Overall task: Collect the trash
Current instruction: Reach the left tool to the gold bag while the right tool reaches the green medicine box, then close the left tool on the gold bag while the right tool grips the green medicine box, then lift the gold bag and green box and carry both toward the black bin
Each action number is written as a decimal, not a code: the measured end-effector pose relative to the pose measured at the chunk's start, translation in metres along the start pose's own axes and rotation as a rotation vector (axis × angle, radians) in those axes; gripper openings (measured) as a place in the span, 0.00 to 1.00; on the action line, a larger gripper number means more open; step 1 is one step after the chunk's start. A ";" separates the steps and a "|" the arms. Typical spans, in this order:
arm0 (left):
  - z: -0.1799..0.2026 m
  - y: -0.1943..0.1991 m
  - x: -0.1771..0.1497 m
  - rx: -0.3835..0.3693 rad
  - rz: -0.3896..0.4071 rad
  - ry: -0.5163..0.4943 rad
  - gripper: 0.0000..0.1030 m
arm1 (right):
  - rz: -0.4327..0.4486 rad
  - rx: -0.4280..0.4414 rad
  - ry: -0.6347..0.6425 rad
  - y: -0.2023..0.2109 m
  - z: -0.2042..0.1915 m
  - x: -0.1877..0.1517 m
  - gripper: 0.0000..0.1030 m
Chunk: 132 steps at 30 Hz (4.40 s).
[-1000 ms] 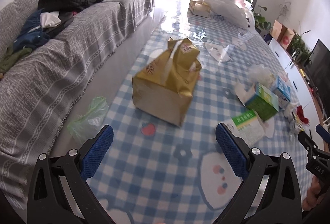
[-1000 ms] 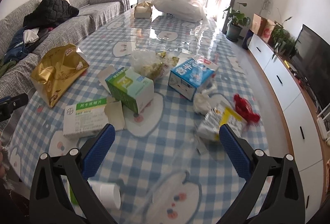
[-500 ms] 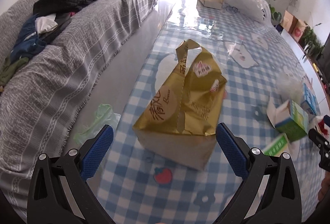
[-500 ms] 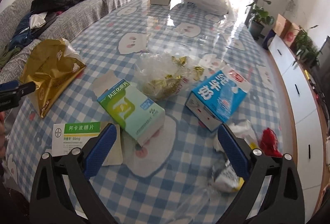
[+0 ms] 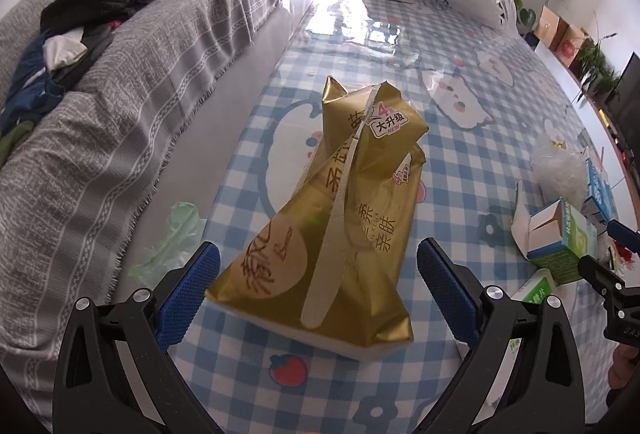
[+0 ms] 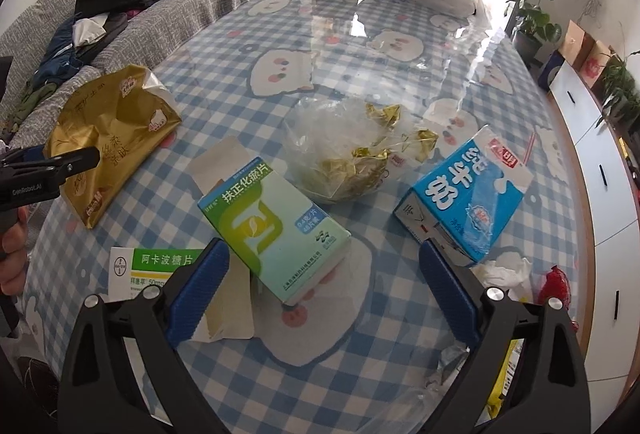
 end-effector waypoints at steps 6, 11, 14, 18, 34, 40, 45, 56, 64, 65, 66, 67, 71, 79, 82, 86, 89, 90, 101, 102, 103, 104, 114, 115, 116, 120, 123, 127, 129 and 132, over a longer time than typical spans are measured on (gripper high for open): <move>0.001 -0.007 0.002 0.003 -0.013 -0.011 0.82 | -0.020 0.015 0.008 -0.010 -0.001 -0.001 0.85; 0.001 -0.010 0.001 0.000 -0.018 -0.012 0.75 | -0.043 0.032 0.024 -0.019 -0.006 -0.003 0.75; 0.003 -0.009 -0.001 0.009 -0.012 -0.020 0.71 | -0.047 0.040 0.028 -0.022 -0.009 -0.003 0.69; 0.007 -0.008 -0.004 0.013 -0.006 -0.029 0.62 | -0.062 0.044 0.032 -0.028 -0.012 -0.006 0.60; 0.016 -0.006 -0.012 -0.028 -0.025 -0.049 0.21 | -0.053 0.054 0.022 -0.028 -0.010 -0.015 0.40; 0.018 -0.004 -0.016 -0.031 -0.018 -0.055 0.17 | -0.038 0.062 0.015 -0.028 -0.008 -0.020 0.34; 0.020 0.000 -0.017 -0.030 -0.008 -0.058 0.16 | -0.025 0.077 0.029 -0.024 -0.009 -0.022 0.32; 0.016 0.004 -0.015 -0.050 0.002 -0.047 0.16 | -0.023 0.106 0.143 0.006 -0.004 0.008 0.57; 0.016 0.008 -0.013 -0.055 0.023 -0.047 0.16 | -0.091 0.135 0.300 0.001 -0.032 0.015 0.57; 0.017 0.009 -0.013 -0.057 0.026 -0.048 0.16 | -0.097 0.138 0.309 0.000 -0.034 0.015 0.57; 0.018 0.010 -0.012 -0.060 0.026 -0.045 0.16 | -0.107 0.140 0.318 -0.003 -0.036 0.019 0.58; 0.017 0.010 -0.012 -0.064 0.027 -0.043 0.16 | -0.110 0.142 0.324 -0.005 -0.038 0.020 0.57; 0.017 0.011 -0.010 -0.076 0.032 -0.037 0.16 | -0.128 0.143 0.335 -0.016 -0.042 0.030 0.57; 0.016 0.014 -0.008 -0.100 0.040 -0.030 0.16 | -0.156 0.094 0.402 -0.033 -0.046 0.040 0.59; 0.017 0.015 -0.007 -0.106 0.043 -0.032 0.16 | -0.190 0.089 0.419 -0.041 -0.047 0.037 0.58; 0.017 0.015 -0.007 -0.109 0.043 -0.032 0.16 | -0.194 0.076 0.407 -0.045 -0.044 0.035 0.58; 0.016 0.015 -0.008 -0.114 0.043 -0.029 0.15 | -0.190 0.077 0.401 -0.045 -0.043 0.034 0.57; 0.016 0.015 -0.008 -0.117 0.042 -0.028 0.15 | -0.190 0.071 0.405 -0.045 -0.043 0.033 0.57; 0.015 0.012 -0.010 -0.119 0.032 -0.026 0.12 | -0.185 0.047 0.430 -0.041 -0.044 0.029 0.52; 0.015 0.012 -0.010 -0.120 0.031 -0.027 0.12 | -0.186 0.043 0.429 -0.041 -0.043 0.029 0.53; 0.015 0.012 -0.010 -0.119 0.032 -0.027 0.12 | -0.191 0.042 0.420 -0.042 -0.042 0.030 0.54; 0.015 0.012 -0.010 -0.119 0.032 -0.027 0.12 | -0.195 0.046 0.411 -0.042 -0.041 0.030 0.54; 0.015 0.012 -0.010 -0.124 0.034 -0.030 0.11 | -0.210 0.042 0.390 -0.041 -0.033 0.029 0.63; 0.015 0.012 -0.011 -0.124 0.034 -0.029 0.11 | -0.216 0.040 0.390 -0.042 -0.032 0.028 0.63; 0.015 0.012 -0.010 -0.124 0.034 -0.029 0.10 | -0.219 0.040 0.392 -0.043 -0.032 0.026 0.63; 0.016 0.012 -0.010 -0.127 0.040 -0.029 0.10 | -0.218 0.049 0.385 -0.045 -0.031 0.021 0.55; 0.016 0.013 -0.011 -0.130 0.044 -0.025 0.10 | -0.202 0.056 0.373 -0.043 -0.031 0.020 0.52; 0.015 0.017 -0.011 -0.133 0.055 -0.023 0.10 | -0.182 0.065 0.376 -0.036 -0.035 0.017 0.49; 0.014 0.018 -0.011 -0.134 0.058 -0.021 0.10 | -0.172 0.068 0.377 -0.033 -0.037 0.014 0.48; 0.014 0.020 -0.011 -0.136 0.064 -0.021 0.10 | -0.155 0.077 0.365 -0.028 -0.040 0.012 0.47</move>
Point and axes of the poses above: each gripper's, at about its wrist camera, not at the fingertips, and y roughly against the way its jaws point, z to its right, x to its top, the point moved 3 cm from there along -y, roughly the way its jaws point, and after that the axes turned 13 degrees about x, right-handed, at the moved point
